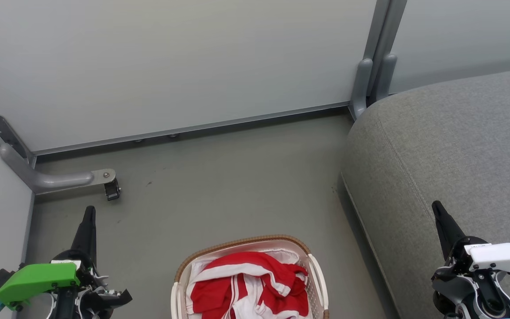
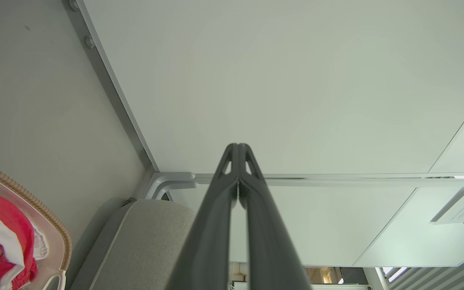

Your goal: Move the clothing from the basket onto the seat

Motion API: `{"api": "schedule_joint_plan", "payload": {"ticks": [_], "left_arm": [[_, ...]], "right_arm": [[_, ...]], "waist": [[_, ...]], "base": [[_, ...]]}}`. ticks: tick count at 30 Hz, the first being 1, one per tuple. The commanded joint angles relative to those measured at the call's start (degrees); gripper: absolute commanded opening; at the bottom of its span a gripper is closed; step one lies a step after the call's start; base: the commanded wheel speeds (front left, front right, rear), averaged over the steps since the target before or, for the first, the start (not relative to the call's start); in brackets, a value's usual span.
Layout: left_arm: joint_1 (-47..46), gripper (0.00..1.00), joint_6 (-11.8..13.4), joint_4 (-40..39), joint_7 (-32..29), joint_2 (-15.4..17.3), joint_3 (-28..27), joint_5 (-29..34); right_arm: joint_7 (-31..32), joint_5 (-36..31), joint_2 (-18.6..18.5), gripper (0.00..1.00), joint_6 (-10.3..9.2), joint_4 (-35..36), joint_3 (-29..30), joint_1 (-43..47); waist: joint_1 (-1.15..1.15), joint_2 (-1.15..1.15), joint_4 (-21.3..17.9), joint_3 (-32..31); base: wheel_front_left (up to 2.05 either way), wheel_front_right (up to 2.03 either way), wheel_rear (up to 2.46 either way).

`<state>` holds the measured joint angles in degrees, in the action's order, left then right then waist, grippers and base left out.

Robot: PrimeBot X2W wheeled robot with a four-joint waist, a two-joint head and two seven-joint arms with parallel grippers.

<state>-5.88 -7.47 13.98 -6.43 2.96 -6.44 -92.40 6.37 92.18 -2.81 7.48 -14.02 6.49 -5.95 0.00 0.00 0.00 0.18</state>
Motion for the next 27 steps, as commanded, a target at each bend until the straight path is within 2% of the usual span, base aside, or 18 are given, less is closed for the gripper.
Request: {"api": "schedule_joint_plan", "payload": {"ticks": [1,27], "left_arm": [[-0.6,0.0,0.0,0.0,0.0,-0.1,-0.2,0.4],[-0.6,0.0,0.0,0.0,-0.1,-0.1,-0.2,0.5]], "right_arm": [[0.2,-0.2,-0.1,0.0,0.03,0.1,0.1,-0.5],[0.2,-0.2,-0.1,0.0,0.02,0.1,0.1,-0.5]], "waist": [[0.0,0.0,0.0,0.0],[0.0,0.0,0.0,0.0]], "base": [[0.0,0.0,0.0],[0.0,0.0,0.0]]}}
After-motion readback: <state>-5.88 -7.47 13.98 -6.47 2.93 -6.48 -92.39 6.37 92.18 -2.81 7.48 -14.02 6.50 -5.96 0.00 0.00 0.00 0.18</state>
